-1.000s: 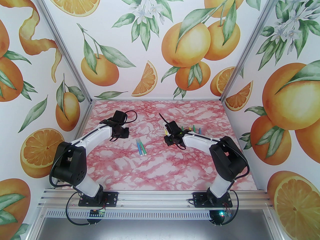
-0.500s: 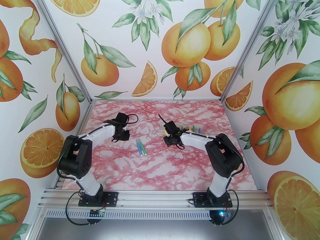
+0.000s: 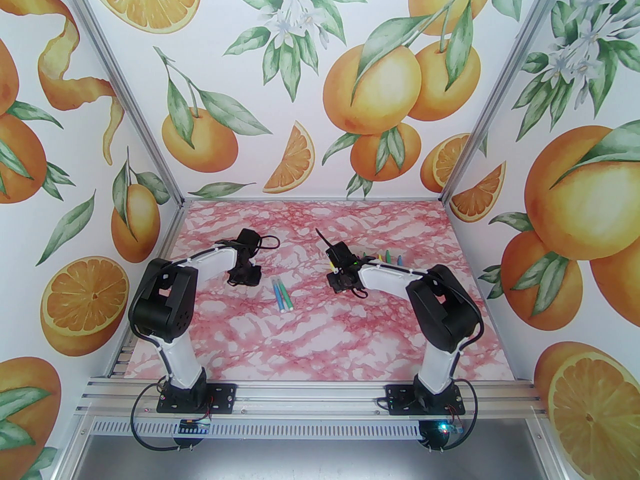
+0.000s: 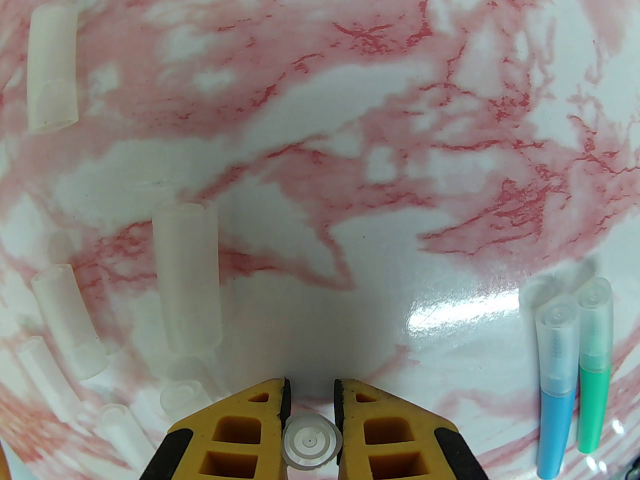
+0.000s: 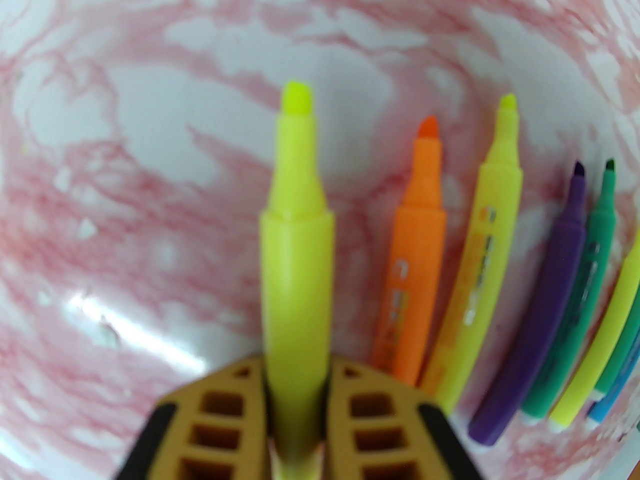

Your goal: Open the pen caps

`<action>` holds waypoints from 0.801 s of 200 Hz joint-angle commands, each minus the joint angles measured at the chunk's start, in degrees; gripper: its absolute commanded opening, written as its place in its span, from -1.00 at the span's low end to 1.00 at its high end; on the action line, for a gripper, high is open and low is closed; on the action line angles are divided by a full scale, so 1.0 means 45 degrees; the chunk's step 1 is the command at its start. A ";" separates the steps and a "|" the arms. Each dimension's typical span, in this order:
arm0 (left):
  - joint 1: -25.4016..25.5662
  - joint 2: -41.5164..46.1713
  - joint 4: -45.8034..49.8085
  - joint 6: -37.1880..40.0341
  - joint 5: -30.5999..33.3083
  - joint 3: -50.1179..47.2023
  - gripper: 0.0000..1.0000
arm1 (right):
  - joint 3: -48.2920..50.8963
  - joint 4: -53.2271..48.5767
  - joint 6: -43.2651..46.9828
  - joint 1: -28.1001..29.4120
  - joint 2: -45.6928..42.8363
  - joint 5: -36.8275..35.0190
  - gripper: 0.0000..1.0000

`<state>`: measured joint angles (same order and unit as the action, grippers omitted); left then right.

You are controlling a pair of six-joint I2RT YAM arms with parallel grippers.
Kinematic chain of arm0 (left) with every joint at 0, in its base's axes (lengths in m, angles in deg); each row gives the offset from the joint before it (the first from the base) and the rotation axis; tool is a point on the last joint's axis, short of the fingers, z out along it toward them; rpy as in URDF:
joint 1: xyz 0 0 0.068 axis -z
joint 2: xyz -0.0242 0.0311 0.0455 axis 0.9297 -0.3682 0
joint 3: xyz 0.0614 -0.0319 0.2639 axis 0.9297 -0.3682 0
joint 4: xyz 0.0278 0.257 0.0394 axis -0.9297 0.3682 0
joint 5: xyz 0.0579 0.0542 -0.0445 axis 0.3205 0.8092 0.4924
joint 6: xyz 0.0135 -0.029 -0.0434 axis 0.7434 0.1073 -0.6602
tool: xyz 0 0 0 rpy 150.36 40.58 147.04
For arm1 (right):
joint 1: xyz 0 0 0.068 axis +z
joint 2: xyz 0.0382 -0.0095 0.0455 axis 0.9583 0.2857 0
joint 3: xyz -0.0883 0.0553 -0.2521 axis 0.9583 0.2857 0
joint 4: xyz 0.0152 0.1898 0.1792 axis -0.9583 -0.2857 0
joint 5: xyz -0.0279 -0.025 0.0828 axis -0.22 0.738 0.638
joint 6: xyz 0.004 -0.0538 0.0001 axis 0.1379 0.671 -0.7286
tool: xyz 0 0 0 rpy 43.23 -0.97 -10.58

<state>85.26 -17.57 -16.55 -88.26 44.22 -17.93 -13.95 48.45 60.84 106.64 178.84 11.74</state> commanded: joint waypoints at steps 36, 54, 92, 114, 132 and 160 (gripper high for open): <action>-0.0087 -0.0659 -0.0171 0.0211 -0.0106 0.0158 -0.41 | -0.0364 -0.0426 -0.0243 -0.0040 0.0347 -0.0346 -0.67; -0.0112 -0.0608 -0.0186 0.0233 -0.0082 0.0149 -0.38 | -0.0394 -0.0470 -0.0233 -0.0032 0.0330 -0.0388 -0.62; -0.0127 -0.0391 -0.0137 0.0193 0.0022 0.0126 -0.31 | -0.0354 -0.0483 -0.0256 -0.0036 0.0105 -0.0410 -0.47; -0.0134 0.0029 -0.0197 0.0181 -0.0074 0.0041 -0.23 | -0.0286 -0.0556 -0.0223 -0.0023 -0.0167 -0.0419 -0.37; -0.0129 0.0547 -0.0314 0.0163 -0.0183 -0.0068 -0.20 | -0.0276 -0.0617 -0.0175 0.0007 -0.0393 -0.0459 -0.30; -0.0138 0.1665 -0.0719 0.0153 -0.0291 -0.0435 0.00 | -0.0209 -0.0621 -0.0090 0.0160 -0.0835 -0.0556 -0.23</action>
<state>85.02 -15.95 -17.40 -87.75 43.43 -18.55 -14.47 46.59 60.03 106.70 178.47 11.10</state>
